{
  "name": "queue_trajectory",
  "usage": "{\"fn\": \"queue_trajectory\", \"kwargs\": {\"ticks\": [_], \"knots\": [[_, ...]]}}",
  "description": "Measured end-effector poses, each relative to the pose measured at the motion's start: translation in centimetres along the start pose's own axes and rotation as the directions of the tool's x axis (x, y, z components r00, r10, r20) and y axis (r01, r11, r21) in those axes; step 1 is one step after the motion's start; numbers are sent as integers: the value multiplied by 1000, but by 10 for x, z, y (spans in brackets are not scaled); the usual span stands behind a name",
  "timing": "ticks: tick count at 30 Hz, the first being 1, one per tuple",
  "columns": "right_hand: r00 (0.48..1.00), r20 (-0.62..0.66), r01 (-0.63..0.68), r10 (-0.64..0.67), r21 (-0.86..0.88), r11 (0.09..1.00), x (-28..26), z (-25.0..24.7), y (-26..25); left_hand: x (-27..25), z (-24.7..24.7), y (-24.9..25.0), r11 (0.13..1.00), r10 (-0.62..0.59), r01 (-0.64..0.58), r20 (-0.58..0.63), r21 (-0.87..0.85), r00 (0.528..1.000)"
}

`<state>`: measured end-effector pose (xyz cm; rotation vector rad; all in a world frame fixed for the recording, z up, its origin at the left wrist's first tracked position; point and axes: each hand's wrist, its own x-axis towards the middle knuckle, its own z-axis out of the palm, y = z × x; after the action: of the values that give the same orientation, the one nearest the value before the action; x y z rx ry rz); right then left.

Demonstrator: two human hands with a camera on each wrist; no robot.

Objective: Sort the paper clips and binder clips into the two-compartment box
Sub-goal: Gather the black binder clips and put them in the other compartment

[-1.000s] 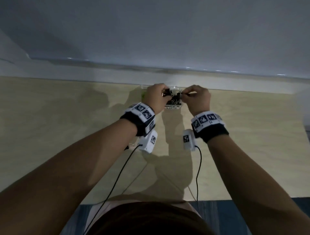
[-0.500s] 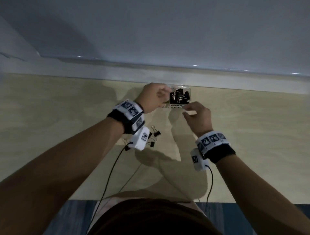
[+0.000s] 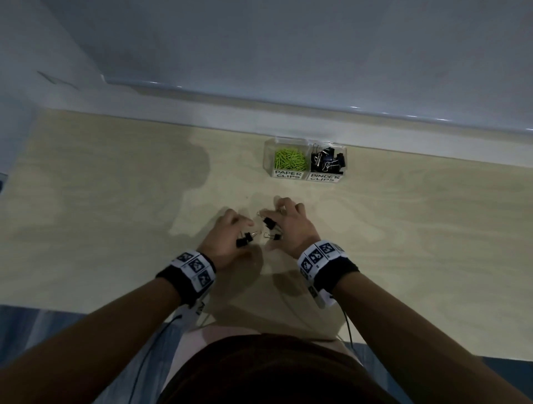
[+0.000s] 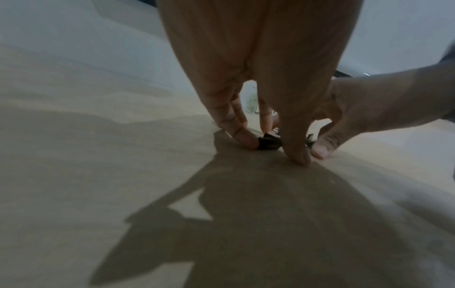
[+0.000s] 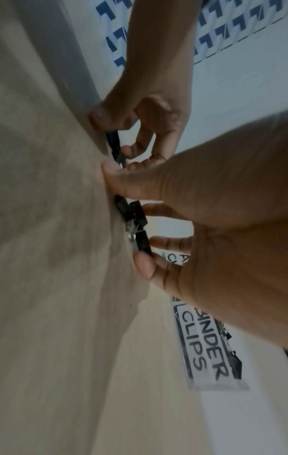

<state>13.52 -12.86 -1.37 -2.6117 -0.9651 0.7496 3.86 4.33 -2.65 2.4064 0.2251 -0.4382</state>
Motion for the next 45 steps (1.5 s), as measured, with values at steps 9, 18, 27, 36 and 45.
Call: {"fn": "queue_trajectory", "kwargs": {"ticks": [9,18,27,36,45], "knots": [[993,-117,51,-26,221,974,-11,4,13,26,2,29,994,86,-95,-137,-60,987],[969,-224,160,-107,232,960,-20,11,22,37,9,40,964,237,-242,61,109,970],[978,-167,-63,121,312,948,-27,5,21,43,-3,48,934,201,-230,130,274,971],[935,-195,-217,296,343,914,-25,4,19,50,-10,50,953,185,-195,65,230,981],[933,-263,-132,247,388,912,-43,5,40,92,-42,110,963,187,-204,-109,-177,976]]}}
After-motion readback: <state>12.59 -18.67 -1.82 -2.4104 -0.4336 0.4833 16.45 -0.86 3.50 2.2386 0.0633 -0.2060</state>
